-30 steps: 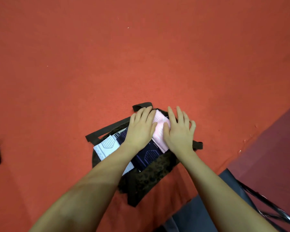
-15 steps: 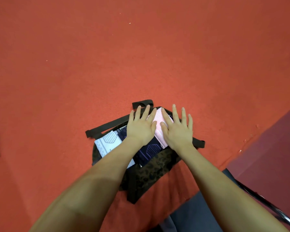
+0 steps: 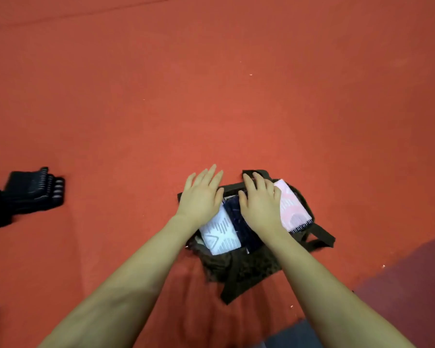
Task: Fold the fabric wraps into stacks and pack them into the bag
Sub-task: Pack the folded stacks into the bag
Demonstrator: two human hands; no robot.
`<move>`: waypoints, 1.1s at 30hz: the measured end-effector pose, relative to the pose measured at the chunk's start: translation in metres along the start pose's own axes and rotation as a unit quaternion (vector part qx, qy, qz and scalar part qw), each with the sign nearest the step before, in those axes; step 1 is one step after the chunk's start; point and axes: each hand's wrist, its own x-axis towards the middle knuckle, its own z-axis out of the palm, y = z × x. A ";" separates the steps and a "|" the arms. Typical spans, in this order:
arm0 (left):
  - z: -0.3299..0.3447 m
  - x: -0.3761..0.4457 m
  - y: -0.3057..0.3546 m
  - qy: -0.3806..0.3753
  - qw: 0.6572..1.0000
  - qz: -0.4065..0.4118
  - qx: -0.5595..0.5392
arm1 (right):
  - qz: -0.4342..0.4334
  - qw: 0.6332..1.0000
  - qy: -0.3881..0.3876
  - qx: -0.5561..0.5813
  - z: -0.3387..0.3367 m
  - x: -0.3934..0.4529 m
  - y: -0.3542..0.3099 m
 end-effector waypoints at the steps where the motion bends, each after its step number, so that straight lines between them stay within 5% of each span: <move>1: -0.005 -0.011 -0.014 0.013 1.000 -0.012 -0.011 | -0.030 1.000 -0.003 0.004 0.002 0.000 -0.015; 9: -0.029 -0.129 -0.147 0.082 0.990 -0.105 -0.034 | -0.162 0.986 -0.044 -0.019 0.025 -0.030 -0.167; 23: -0.019 -0.351 -0.373 0.042 0.975 -0.219 -0.008 | -0.276 0.942 -0.187 0.034 0.120 -0.130 -0.443; 33: 0.022 -0.438 -0.464 -0.130 0.945 -0.300 -0.029 | -0.345 0.882 -0.317 -0.052 0.199 -0.173 -0.536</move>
